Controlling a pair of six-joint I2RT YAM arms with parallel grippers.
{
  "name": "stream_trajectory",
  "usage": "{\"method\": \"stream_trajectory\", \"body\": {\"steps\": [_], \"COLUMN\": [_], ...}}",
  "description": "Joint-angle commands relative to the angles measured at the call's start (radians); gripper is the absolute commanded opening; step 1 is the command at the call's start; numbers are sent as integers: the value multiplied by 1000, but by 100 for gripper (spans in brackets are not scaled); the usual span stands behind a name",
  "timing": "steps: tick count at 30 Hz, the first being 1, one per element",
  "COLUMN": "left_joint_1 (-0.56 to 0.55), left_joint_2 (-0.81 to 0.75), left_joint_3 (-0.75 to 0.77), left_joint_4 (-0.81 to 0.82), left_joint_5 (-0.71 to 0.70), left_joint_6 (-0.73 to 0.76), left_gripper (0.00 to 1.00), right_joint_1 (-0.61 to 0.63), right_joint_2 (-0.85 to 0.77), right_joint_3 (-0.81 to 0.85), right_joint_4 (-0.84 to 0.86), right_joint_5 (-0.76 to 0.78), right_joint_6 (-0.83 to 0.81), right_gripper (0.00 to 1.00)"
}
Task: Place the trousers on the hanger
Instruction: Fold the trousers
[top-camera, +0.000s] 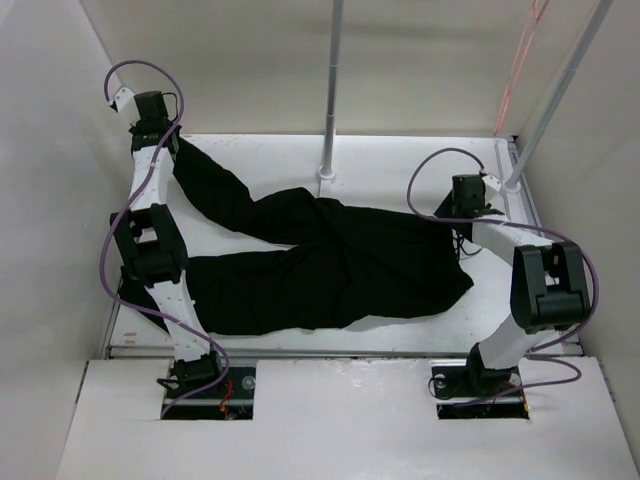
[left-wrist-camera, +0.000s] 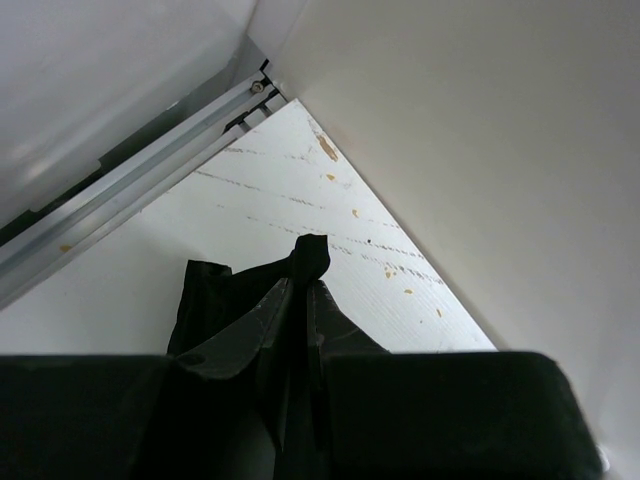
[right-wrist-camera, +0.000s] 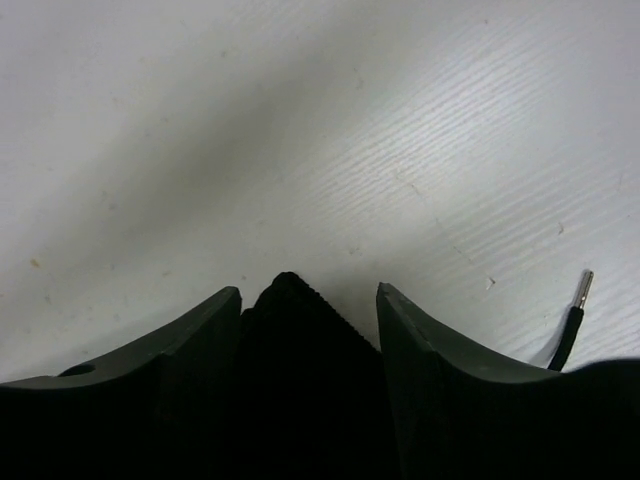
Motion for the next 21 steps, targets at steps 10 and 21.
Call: {"method": "stream_trajectory", "body": {"steps": [10, 21], "left_joint_1": [3, 33], "left_joint_2": [-28, -60], "left_joint_3": [3, 87], "left_joint_4": [25, -52], "left_joint_5": [3, 28], "left_joint_6": [-6, -9], "left_gripper": [7, 7], "right_joint_1": [-28, -104], "right_joint_2": [-11, -137], "right_joint_3": [-57, -141], "right_joint_4": [157, 403], "right_joint_5": [-89, -73], "right_joint_6": [72, 142], "right_gripper": [13, 2]}}
